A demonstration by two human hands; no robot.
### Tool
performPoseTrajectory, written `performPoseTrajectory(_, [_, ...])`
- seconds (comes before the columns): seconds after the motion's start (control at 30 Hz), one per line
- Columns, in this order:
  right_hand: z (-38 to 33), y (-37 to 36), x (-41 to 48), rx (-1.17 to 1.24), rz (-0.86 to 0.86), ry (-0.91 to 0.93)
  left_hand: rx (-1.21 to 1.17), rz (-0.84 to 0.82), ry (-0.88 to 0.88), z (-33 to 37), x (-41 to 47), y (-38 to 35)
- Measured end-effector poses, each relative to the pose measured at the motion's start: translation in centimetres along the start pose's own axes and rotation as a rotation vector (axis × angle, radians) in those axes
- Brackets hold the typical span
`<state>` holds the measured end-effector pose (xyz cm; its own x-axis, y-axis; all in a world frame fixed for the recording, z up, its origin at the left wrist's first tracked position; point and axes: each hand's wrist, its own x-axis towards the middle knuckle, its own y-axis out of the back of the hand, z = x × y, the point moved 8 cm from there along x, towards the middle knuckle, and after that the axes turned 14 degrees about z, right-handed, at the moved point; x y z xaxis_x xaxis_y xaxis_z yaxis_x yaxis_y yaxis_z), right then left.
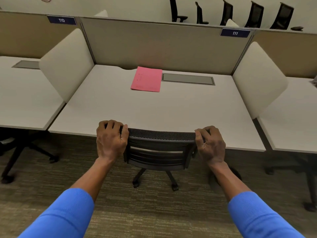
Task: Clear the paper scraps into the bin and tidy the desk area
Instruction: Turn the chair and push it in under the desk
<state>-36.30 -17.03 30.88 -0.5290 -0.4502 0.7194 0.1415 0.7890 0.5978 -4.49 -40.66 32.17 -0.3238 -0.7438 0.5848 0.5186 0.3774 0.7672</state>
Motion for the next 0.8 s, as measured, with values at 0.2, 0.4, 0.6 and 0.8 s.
performPoseTrajectory(0.2, [0.0, 0.1, 0.5, -0.002, -0.018, 0.026, 0.027, -0.018, -0.008, 0.1, 0.1, -0.4])
performPoseTrajectory(0.4, [-0.1, 0.1, 0.4, 0.006, -0.018, 0.021, 0.036, -0.007, -0.008, 0.0, 0.0, -0.6])
performPoseTrajectory(0.6, [-0.5, 0.5, 0.5, 0.008, -0.042, 0.005, 0.041, -0.006, -0.006, -0.3, -0.1, -0.6])
performPoseTrajectory(0.8, [-0.9, 0.9, 0.5, -0.012, -0.138, -0.016, 0.057, -0.066, -0.003, 0.0, 0.0, -0.2])
